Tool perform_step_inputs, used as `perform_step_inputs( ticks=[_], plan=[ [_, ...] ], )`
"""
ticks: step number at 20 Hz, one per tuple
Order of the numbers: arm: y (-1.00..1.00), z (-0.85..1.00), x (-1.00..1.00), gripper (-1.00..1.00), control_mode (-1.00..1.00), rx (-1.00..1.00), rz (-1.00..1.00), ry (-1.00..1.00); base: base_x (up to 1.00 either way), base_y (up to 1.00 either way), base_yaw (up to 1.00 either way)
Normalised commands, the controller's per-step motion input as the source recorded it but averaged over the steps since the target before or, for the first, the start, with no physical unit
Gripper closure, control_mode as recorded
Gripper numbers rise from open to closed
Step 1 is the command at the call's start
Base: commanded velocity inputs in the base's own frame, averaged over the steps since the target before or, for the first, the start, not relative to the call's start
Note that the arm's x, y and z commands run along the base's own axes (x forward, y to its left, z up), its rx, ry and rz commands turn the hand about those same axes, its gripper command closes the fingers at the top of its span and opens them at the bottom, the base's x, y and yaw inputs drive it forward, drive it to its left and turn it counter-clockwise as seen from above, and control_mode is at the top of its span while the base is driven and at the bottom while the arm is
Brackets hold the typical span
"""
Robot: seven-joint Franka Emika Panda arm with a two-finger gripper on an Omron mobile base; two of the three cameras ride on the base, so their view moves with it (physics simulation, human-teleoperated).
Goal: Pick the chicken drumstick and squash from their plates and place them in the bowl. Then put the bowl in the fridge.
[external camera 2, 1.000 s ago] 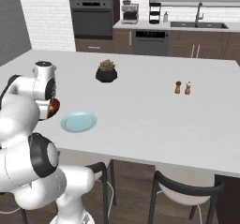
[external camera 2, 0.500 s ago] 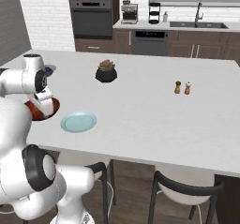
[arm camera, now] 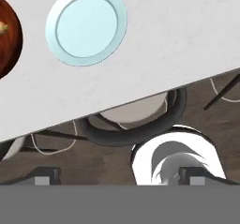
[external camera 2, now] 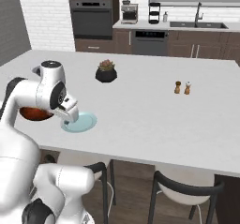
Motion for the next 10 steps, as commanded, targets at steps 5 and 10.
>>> perform_step_inputs(
  ticks=[5,10],
  plan=[
    [-0.90,0.03,-0.18,-1.00,-1.00,0.17,0.09,0.00,0.00,0.00,0.00],
    [-0.24,0.06,-0.14,-1.00,1.00,0.06,0.02,-0.03,-0.15,0.14,0.00]
  ],
)
